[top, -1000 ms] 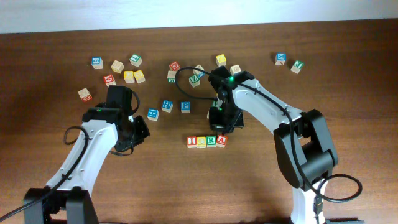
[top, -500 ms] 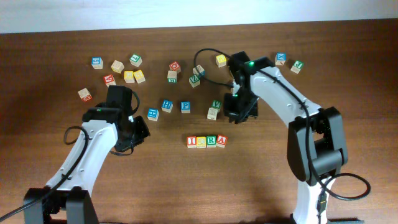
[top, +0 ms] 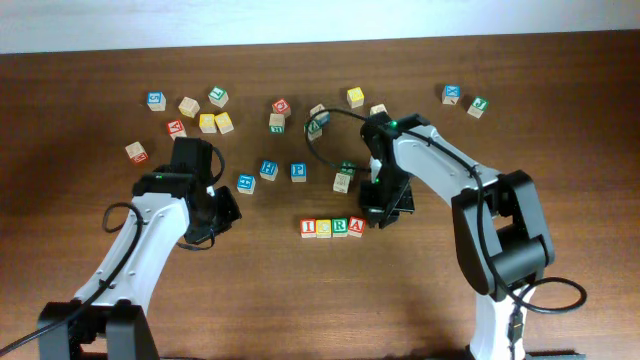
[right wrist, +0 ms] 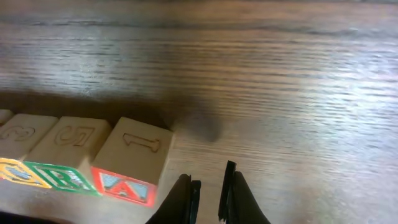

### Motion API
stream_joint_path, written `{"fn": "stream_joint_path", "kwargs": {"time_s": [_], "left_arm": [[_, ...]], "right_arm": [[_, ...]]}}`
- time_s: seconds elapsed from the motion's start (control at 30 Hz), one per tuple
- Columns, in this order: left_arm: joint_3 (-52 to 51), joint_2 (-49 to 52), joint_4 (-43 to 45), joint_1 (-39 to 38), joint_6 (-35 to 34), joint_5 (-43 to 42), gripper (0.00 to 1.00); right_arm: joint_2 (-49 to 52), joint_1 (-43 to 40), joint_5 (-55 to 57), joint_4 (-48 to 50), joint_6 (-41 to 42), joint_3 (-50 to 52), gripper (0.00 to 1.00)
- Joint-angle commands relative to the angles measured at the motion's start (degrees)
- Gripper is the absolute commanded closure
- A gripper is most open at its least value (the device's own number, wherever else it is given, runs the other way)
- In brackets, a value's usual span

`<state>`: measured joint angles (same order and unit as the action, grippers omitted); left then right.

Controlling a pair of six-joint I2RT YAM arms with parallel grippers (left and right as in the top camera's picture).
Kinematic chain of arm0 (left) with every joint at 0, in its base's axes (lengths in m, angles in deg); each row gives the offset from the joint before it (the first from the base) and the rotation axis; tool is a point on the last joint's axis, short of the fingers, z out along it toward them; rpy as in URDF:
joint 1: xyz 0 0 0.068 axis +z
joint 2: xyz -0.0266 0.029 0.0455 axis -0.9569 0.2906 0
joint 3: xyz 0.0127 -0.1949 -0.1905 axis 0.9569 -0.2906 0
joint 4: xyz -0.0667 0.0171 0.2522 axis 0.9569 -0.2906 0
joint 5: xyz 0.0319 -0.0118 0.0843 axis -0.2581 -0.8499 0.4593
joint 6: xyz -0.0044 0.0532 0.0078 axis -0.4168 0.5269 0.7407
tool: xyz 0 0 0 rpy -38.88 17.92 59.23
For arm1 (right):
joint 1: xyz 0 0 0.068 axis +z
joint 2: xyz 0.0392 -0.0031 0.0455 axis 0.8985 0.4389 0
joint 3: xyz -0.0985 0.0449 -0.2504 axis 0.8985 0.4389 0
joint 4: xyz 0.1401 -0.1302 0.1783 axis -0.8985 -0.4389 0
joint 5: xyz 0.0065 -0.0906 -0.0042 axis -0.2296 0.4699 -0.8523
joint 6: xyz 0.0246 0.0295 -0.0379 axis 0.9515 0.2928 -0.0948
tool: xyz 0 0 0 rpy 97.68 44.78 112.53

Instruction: Spell out ICRA

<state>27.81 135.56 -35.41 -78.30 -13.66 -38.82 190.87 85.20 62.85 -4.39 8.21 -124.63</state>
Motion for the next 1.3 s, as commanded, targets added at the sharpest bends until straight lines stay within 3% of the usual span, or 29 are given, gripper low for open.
{"fn": "stream_joint_path", "kwargs": {"time_s": [0.0,1.27], "left_arm": [[-0.50,0.28,0.07,-0.07,0.94,0.20,1.00],[-0.50,0.28,0.04,-0.09,0.96,-2.23,1.00]], "right_arm": [[0.09,1.31,-0.85,0.72,-0.39,0.52,0.91],[0.09,1.14,-0.11,3.72,-0.87,0.50,0.90]]}}
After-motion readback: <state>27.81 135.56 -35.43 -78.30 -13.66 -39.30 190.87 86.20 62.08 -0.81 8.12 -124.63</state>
